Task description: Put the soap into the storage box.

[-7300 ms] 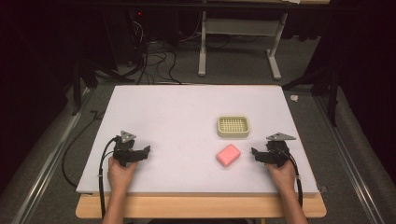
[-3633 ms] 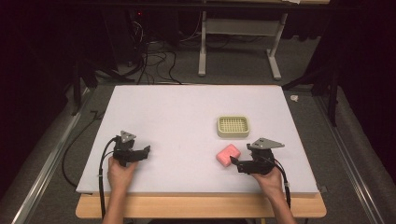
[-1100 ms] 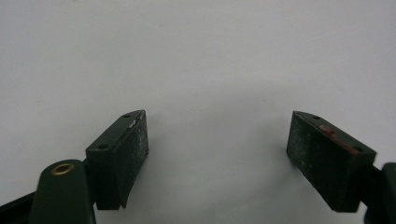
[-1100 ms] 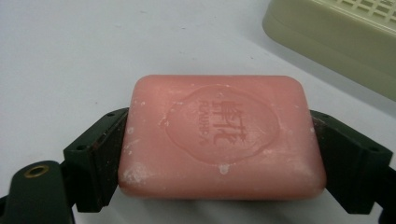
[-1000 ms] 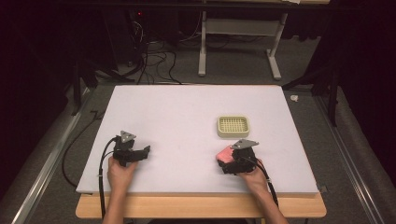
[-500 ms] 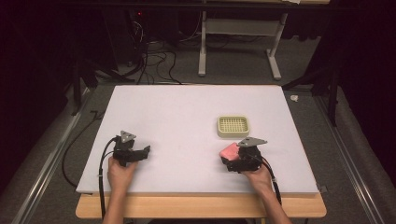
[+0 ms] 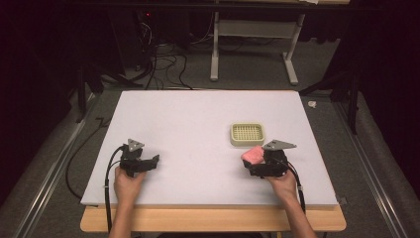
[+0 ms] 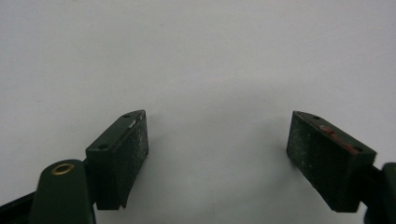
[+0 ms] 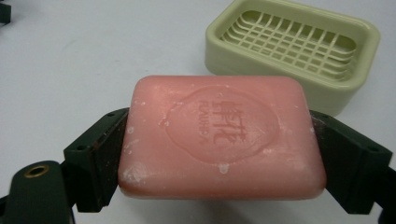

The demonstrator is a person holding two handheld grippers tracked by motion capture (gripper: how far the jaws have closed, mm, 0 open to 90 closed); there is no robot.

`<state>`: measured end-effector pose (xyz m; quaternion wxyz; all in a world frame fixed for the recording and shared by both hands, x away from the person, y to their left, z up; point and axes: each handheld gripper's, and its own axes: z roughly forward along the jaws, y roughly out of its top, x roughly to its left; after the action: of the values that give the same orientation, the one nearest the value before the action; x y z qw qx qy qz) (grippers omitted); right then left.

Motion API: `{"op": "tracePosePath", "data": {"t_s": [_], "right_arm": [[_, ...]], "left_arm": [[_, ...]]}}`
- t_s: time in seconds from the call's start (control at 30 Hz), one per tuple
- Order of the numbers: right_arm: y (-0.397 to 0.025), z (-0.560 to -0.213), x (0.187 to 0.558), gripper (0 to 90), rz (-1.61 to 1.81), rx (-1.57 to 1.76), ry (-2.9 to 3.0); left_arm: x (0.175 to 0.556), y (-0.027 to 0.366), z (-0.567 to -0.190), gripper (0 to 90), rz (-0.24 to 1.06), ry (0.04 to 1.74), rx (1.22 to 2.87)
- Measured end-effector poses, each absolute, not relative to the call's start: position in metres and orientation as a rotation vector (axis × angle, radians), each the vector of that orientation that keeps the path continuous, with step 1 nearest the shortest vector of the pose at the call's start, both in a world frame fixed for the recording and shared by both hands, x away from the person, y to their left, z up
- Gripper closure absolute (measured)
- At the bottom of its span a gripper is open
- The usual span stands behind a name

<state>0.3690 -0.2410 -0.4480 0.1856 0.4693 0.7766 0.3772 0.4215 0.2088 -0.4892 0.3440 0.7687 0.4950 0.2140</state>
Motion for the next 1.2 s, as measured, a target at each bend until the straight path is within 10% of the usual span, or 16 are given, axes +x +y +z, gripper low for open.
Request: {"op": "tracePosePath", "data": {"t_s": [1.2], "right_arm": [[-0.25, -0.422, 0.404, 14.0, 1.063, 1.356, 2.123]], "left_arm": [[0.422, 0.209, -0.489, 21.4, 0.555, 1.286, 1.997]]}}
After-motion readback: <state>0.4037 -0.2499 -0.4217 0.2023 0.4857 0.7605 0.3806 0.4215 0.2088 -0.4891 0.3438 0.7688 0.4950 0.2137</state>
